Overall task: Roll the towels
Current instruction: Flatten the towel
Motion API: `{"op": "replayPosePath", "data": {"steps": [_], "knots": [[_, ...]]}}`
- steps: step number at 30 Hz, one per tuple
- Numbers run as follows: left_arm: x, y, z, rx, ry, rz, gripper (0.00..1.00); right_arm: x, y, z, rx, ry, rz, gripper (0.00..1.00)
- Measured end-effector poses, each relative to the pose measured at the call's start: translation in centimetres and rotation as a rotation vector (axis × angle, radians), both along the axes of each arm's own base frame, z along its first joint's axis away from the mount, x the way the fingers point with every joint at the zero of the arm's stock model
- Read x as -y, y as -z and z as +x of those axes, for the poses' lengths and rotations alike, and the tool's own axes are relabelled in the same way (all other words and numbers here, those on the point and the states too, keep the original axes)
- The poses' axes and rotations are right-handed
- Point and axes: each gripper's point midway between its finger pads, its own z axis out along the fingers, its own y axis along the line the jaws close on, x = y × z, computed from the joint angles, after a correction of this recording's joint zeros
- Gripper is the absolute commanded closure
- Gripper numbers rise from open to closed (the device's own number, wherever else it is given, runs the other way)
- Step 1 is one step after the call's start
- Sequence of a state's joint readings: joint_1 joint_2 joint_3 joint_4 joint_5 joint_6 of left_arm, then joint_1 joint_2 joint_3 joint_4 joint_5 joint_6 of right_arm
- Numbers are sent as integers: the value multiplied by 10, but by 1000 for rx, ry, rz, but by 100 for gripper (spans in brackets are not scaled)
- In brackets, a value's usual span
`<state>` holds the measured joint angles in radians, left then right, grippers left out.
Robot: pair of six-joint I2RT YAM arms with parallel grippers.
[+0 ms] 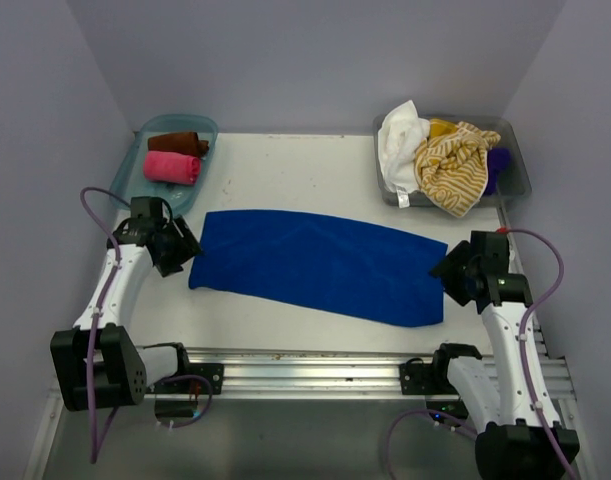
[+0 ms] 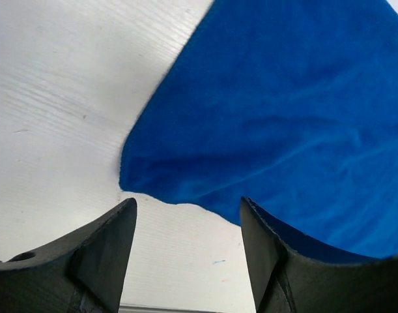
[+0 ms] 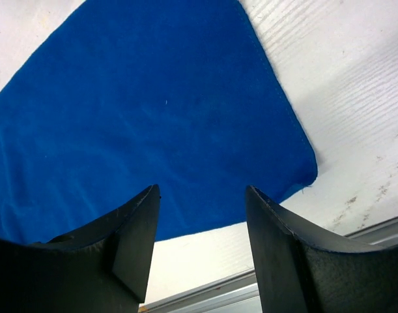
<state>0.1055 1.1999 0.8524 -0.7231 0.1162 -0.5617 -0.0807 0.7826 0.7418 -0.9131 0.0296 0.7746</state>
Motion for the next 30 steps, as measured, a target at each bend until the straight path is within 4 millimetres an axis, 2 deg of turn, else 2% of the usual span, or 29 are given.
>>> {"op": "replayPosePath", "data": {"steps": [4, 8, 11, 13, 18, 20, 21, 24, 25, 26, 30], "knots": [[-8, 7, -6, -29, -57, 30, 38, 0, -1, 6, 15, -5, 0, 41], [-12, 35, -26, -127, -121, 45, 44, -4, 7, 9, 10, -21, 20, 42], [-14, 54, -38, -197, -145, 49, 43, -7, 12, 8, -5, -31, 32, 42], [-13, 63, -43, -223, -151, 45, 39, -8, 13, 7, -7, -35, 37, 42], [-12, 74, -37, -228, -166, 34, 37, -8, 15, 8, -13, -39, 37, 42], [-12, 79, -31, -221, -171, 27, 41, -8, 20, 8, -19, -38, 38, 42], [-11, 83, -28, -220, -174, 23, 45, -8, 24, 7, -29, -38, 38, 42], [-11, 85, -20, -200, -187, 10, 72, -8, 41, 0, -87, -34, 42, 42], [-10, 86, -16, -193, -188, 0, 93, -8, 46, -2, -104, -32, 45, 42], [-9, 87, -12, -184, -190, -9, 100, -8, 50, -5, -119, -28, 47, 42], [-6, 87, -1, -164, -172, -32, 100, -8, 65, -13, -162, -3, 52, 42]]}}
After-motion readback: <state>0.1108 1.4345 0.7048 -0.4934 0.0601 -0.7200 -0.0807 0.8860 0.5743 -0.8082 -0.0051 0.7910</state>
